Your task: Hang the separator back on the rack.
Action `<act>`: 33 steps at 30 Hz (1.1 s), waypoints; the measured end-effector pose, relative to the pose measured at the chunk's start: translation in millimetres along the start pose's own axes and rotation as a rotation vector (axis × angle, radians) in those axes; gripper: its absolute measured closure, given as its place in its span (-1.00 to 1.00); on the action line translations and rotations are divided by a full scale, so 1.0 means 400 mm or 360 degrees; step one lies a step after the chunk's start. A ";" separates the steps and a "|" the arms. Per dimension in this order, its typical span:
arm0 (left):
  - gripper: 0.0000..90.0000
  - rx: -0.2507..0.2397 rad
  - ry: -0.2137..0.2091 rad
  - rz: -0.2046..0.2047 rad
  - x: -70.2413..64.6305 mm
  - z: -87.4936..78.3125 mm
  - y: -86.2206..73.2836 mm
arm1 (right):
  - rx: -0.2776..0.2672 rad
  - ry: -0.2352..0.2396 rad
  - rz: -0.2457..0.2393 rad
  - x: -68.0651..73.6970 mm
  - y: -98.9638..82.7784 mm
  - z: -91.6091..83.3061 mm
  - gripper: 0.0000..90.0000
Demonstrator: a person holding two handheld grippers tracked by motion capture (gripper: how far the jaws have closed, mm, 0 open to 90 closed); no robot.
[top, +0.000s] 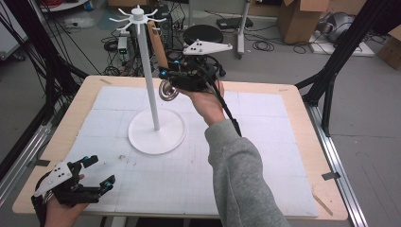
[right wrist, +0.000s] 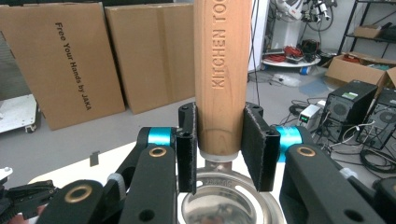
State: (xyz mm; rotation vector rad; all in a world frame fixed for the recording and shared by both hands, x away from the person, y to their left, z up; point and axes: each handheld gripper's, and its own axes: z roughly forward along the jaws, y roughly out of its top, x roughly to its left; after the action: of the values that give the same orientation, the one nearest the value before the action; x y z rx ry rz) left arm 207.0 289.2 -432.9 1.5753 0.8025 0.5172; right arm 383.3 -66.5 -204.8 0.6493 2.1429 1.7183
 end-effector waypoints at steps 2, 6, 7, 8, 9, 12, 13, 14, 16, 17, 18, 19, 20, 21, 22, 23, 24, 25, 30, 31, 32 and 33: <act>-0.96 0.0000 0.0002 0.0001 0.000 -0.001 0.000 | 0.0000 -0.0004 -0.0007 0.001 0.000 0.004 0.54; -0.96 0.0004 0.0005 0.0000 0.001 -0.003 -0.001 | 0.0004 0.0005 -0.0004 0.004 -0.001 0.012 0.54; -0.96 0.0002 0.0007 -0.0005 0.001 -0.004 -0.001 | 0.0006 0.0002 -0.0006 0.004 -0.002 0.013 0.54; -0.96 0.0000 0.0008 -0.0006 0.001 -0.005 -0.001 | 0.0005 0.0000 -0.0007 0.004 -0.002 0.016 0.54; -0.96 0.0001 0.0009 -0.0007 0.001 -0.005 -0.001 | 0.0007 0.0004 0.0001 0.004 -0.002 0.018 0.54; -0.96 0.0002 0.0012 -0.0006 0.002 -0.007 -0.002 | 0.0009 0.0005 0.0002 0.005 -0.004 0.024 0.54; -0.96 0.0002 0.0012 -0.0005 0.002 -0.007 -0.002 | 0.0008 0.0002 0.0006 0.006 -0.005 0.026 0.54; -0.96 -0.0002 0.0012 -0.0004 0.002 -0.008 -0.002 | 0.0009 0.0002 0.0003 0.006 -0.005 0.028 0.54; -0.96 0.0001 0.0014 -0.0004 0.002 -0.009 -0.002 | 0.0009 0.0003 0.0008 0.007 -0.005 0.030 0.54; -0.96 0.0000 0.0014 -0.0004 0.002 -0.009 -0.002 | 0.0007 0.0003 0.0003 0.007 -0.005 0.032 0.54; -0.96 0.0000 0.0013 -0.0005 0.002 -0.010 -0.002 | 0.0005 0.0004 0.0005 0.007 -0.005 0.033 0.54; -0.96 -0.0005 0.0013 -0.0007 0.002 -0.010 -0.002 | 0.0007 0.0004 0.0009 0.007 -0.005 0.033 0.54; -0.96 -0.0004 0.0013 -0.0005 0.002 -0.010 -0.002 | 0.0005 0.0004 0.0007 0.007 -0.005 0.033 0.54; -0.96 -0.0004 0.0014 -0.0005 0.002 -0.011 -0.002 | 0.0004 -0.0003 0.0007 0.007 -0.006 0.033 0.54; -0.96 -0.0004 0.0014 -0.0005 0.002 -0.011 -0.002 | 0.0003 -0.0005 0.0007 0.007 -0.006 0.034 0.54; -0.96 -0.0005 0.0013 -0.0006 0.002 -0.011 -0.002 | 0.0002 -0.0007 0.0004 0.007 -0.006 0.034 0.53; -0.96 -0.0006 0.0013 -0.0007 0.001 -0.011 -0.002 | -0.0001 -0.0012 0.0001 0.008 -0.006 0.034 0.53; -0.96 -0.0006 0.0013 -0.0006 0.002 -0.011 -0.002 | -0.0004 -0.0019 -0.0008 0.008 -0.007 0.035 0.52; -0.96 -0.0006 0.0014 -0.0010 0.004 -0.009 -0.001 | -0.0048 -0.0028 0.0003 0.007 -0.020 0.027 0.31; -0.96 -0.0006 0.0014 -0.0011 0.005 -0.008 -0.002 | -0.0051 -0.0034 0.0007 0.005 -0.025 0.023 0.25; -0.96 -0.0005 0.0013 -0.0015 0.005 -0.007 -0.002 | -0.0048 -0.0037 0.0017 0.003 -0.030 0.019 0.18; -0.96 -0.0006 0.0014 -0.0017 0.006 -0.004 -0.001 | -0.0047 -0.0039 0.0020 0.001 -0.034 0.014 0.12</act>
State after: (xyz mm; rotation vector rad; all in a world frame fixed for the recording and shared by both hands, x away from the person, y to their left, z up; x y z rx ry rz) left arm 207.1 292.2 -433.4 1.5655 0.8156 0.5177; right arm 383.8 -64.0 -219.2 0.6736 2.0971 1.7364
